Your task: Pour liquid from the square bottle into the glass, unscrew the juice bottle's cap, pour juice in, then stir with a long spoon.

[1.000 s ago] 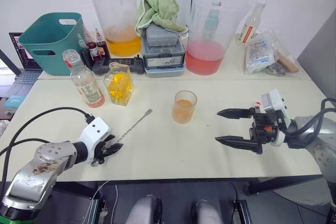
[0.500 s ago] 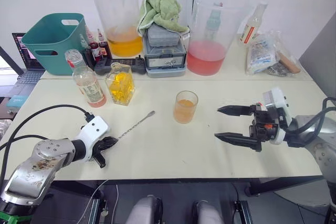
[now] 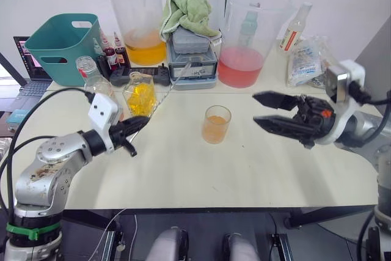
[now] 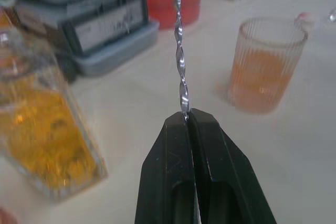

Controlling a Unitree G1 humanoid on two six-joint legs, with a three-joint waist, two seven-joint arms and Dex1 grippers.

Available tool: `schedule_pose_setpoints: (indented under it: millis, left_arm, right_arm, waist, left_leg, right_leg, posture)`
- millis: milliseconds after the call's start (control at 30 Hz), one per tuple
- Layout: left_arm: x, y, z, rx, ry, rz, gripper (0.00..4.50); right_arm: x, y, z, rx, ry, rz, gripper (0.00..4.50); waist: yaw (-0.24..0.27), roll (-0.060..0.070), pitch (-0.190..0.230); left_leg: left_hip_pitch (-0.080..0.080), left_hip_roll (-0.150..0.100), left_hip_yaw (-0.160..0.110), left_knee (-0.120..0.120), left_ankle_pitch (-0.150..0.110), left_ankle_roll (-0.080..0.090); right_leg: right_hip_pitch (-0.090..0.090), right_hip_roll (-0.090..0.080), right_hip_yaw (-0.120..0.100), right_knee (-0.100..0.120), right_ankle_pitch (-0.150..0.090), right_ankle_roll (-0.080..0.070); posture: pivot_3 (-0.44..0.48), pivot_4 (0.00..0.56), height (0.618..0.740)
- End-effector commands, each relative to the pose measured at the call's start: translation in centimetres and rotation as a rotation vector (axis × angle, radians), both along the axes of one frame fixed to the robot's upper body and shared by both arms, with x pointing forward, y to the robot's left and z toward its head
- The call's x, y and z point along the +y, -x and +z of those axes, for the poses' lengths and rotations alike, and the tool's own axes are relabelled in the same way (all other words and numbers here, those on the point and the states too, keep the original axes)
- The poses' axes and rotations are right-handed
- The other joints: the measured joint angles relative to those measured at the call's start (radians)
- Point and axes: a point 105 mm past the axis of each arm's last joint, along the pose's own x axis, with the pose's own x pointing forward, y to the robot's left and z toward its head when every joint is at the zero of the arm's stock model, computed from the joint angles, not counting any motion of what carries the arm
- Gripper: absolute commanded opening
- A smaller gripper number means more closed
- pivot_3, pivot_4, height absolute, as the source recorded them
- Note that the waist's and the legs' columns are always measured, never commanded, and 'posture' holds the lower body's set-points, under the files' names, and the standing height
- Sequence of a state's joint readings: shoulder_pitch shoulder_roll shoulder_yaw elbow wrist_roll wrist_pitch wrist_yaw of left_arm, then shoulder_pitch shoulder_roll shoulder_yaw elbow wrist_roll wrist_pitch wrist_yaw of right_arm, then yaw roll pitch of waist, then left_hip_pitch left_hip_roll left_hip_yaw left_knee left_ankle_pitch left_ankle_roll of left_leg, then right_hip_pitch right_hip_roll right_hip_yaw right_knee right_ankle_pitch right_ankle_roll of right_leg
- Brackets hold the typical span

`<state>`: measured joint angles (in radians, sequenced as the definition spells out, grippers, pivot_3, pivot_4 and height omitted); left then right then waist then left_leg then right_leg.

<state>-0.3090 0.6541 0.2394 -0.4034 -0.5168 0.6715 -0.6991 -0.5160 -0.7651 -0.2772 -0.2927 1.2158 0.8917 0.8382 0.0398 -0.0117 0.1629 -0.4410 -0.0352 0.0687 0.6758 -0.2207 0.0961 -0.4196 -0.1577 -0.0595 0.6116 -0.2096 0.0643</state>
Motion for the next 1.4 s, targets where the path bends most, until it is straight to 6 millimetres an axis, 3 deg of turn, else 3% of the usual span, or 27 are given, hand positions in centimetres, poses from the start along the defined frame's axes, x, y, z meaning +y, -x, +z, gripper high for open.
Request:
schedule_pose_setpoints:
  millis: [33,167,467,967,1400]
  left_arm:
    - [-2.8,-0.1,2.4,-0.1,0.034,-0.061,0.01]
    - [-5.4,-0.3,3.5,-0.142,0.057,-0.113,0.01]
    - [-8.4,0.8,3.4,-0.153,0.019,-0.197,0.01]
    - [-9.0,0.9,2.8,-0.123,0.023,-0.193,0.01]
    - [-9.7,1.2,2.5,-0.109,0.019,-0.21,0.0]
  right_arm:
    - [0.8,-2.3,1.2,0.02,-0.094,-0.121,4.5]
    - [2.0,-4.5,1.2,0.104,-0.207,-0.229,4.5]
    - [4.0,-5.5,0.2,0.304,-0.367,-0.297,4.5]
    - [4.7,-6.6,-0.6,0.409,-0.412,-0.352,4.5]
    - [5.4,-7.3,0.2,0.418,-0.473,-0.368,0.25]
  waist:
    - [0.0,0.0,0.0]
    - [0.001,0.0,0.0]
    - [-0.012,0.0,0.0]
    - [-0.029,0.0,0.0]
    - [-0.03,0.0,0.0]
  left_leg:
    - [0.0,0.0,0.0,0.0,0.001,-0.001]
    - [-0.001,-0.002,0.0,0.001,0.003,-0.004]
    - [-0.004,-0.002,0.001,0.0,0.009,0.003]
    - [-0.004,-0.002,0.001,0.0,0.01,0.002]
    - [-0.004,-0.002,0.001,0.001,0.01,0.002]
  right_leg:
    - [0.0,0.002,-0.001,0.0,0.0,0.0]
    - [0.0,0.005,0.0,0.001,0.001,0.001]
    - [0.001,0.011,0.001,0.003,0.001,0.001]
    - [0.0,0.013,0.001,0.005,0.001,0.001]
    - [0.0,0.013,0.001,0.012,0.001,0.001]
  posture:
    - [0.0,0.15,0.74]
    - [0.0,0.15,0.74]
    - [0.0,0.15,0.74]
    - [0.0,0.15,0.74]
    - [0.0,0.15,0.74]
